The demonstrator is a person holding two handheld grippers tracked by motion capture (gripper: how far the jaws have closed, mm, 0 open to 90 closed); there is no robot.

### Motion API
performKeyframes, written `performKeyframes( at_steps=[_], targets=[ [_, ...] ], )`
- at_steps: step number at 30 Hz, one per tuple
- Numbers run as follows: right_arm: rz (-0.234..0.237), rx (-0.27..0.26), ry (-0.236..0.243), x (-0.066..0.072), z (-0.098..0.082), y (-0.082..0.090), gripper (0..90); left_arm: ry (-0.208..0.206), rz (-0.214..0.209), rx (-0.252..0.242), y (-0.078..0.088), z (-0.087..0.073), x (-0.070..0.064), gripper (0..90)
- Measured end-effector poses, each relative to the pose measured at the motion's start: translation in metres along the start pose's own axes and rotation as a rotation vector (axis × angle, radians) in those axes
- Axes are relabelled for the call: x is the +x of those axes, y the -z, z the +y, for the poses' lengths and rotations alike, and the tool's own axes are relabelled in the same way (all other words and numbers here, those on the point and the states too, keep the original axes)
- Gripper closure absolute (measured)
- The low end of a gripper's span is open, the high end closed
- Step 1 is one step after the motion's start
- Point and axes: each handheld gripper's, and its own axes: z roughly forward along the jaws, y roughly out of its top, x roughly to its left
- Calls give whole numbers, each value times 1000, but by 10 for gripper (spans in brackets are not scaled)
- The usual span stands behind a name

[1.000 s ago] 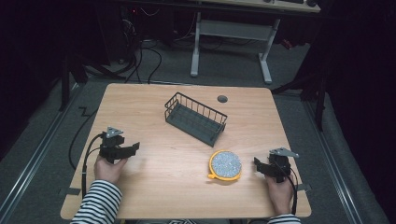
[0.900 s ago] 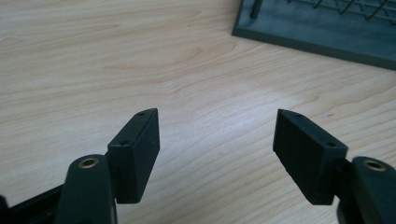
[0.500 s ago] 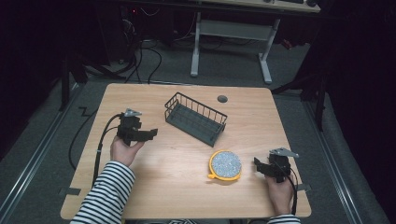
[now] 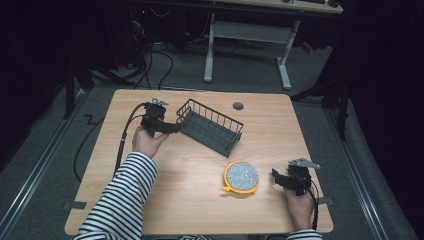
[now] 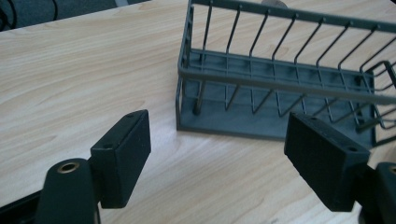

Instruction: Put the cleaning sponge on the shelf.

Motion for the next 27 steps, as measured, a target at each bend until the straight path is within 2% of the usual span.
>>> performKeyframes(
  at_steps=[5, 8, 9, 11, 18, 20, 25, 27],
  targets=[
    [7, 4, 5, 0, 0, 0, 288, 10, 18, 29, -12, 26, 0, 253],
    [9, 4, 11, 0, 0, 0, 288, 5, 30, 34, -15, 33, -1, 270],
    [10, 7, 9, 1, 0, 0, 288, -5, 40, 56, -18, 40, -1, 271],
    [12, 5, 9, 1, 0, 0, 288, -1, 41, 65, -21, 44, -1, 276],
    [23, 4, 20, 1, 0, 0, 288, 13, 56, 107, -33, 54, 1, 271],
    [23, 4, 21, 1, 0, 0, 288, 6, 79, 133, -39, 57, 4, 273],
    [25, 4, 21, 1, 0, 0, 288, 17, 83, 145, -44, 60, 6, 282],
    [27, 4, 23, 2, 0, 0, 288, 41, 67, 147, -49, 60, 7, 291]
  ],
)
